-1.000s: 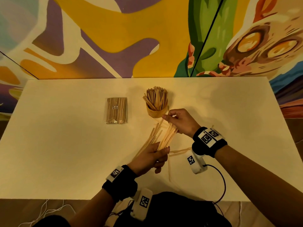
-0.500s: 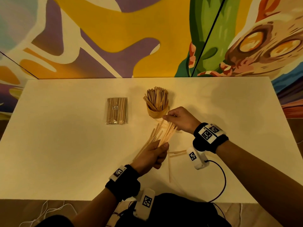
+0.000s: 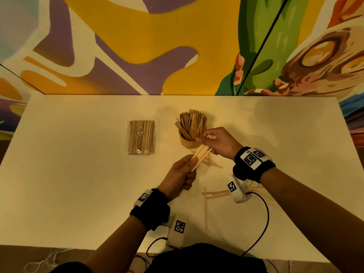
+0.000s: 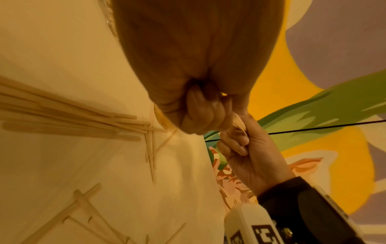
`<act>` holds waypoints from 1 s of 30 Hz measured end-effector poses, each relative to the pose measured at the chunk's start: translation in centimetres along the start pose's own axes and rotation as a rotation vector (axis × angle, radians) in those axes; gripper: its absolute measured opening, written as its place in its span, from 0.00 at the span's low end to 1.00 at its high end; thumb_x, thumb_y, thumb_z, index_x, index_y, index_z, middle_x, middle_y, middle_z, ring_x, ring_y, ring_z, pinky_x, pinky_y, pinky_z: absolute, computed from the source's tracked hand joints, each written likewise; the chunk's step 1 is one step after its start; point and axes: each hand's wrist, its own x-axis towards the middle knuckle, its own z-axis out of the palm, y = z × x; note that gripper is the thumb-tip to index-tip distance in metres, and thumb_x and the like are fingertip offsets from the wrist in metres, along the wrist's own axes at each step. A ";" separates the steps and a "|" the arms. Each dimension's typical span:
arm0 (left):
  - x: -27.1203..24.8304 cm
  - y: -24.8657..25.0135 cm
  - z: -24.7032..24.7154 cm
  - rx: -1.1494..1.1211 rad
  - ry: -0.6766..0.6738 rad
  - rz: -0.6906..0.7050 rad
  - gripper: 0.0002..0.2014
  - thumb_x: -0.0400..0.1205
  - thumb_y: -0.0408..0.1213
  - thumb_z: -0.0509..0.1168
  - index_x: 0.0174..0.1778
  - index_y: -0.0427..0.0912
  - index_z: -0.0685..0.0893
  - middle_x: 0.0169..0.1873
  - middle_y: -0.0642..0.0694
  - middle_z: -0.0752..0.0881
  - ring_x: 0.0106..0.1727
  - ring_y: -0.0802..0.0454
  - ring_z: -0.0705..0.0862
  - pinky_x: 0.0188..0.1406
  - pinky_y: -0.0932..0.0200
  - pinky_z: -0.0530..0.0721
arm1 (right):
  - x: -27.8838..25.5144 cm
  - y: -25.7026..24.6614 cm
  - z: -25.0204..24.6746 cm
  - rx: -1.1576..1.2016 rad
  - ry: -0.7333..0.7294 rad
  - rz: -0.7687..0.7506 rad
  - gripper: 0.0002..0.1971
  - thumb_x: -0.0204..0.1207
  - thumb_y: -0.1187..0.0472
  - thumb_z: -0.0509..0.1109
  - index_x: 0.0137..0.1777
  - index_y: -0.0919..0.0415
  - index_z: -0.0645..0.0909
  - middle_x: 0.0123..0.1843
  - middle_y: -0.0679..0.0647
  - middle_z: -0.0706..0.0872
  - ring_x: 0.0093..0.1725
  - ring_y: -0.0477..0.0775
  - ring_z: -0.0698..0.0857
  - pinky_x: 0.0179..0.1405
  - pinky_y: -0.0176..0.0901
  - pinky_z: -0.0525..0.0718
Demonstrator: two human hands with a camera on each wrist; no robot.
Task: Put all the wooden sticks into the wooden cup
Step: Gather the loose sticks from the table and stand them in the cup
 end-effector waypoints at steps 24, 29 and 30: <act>6.3 2.8 -4.2 0.040 0.084 0.027 0.12 0.87 0.43 0.60 0.45 0.47 0.87 0.21 0.52 0.67 0.22 0.58 0.59 0.20 0.63 0.53 | 4.5 1.0 -1.0 -0.010 0.053 -0.064 0.12 0.80 0.62 0.71 0.45 0.74 0.83 0.26 0.60 0.75 0.21 0.50 0.70 0.22 0.38 0.68; 6.7 2.5 -2.9 -0.107 0.179 0.086 0.09 0.85 0.39 0.63 0.44 0.41 0.85 0.18 0.51 0.68 0.18 0.58 0.60 0.17 0.66 0.54 | 4.3 -0.1 -0.9 0.031 0.080 -0.077 0.10 0.78 0.61 0.73 0.36 0.61 0.80 0.20 0.48 0.75 0.18 0.45 0.67 0.19 0.34 0.65; 6.8 2.4 -2.6 -0.121 0.188 0.090 0.08 0.85 0.40 0.63 0.44 0.41 0.84 0.18 0.51 0.68 0.18 0.58 0.60 0.16 0.66 0.54 | 4.3 -0.2 -0.9 0.027 0.094 -0.090 0.11 0.77 0.61 0.74 0.34 0.60 0.79 0.19 0.44 0.76 0.16 0.43 0.67 0.18 0.30 0.65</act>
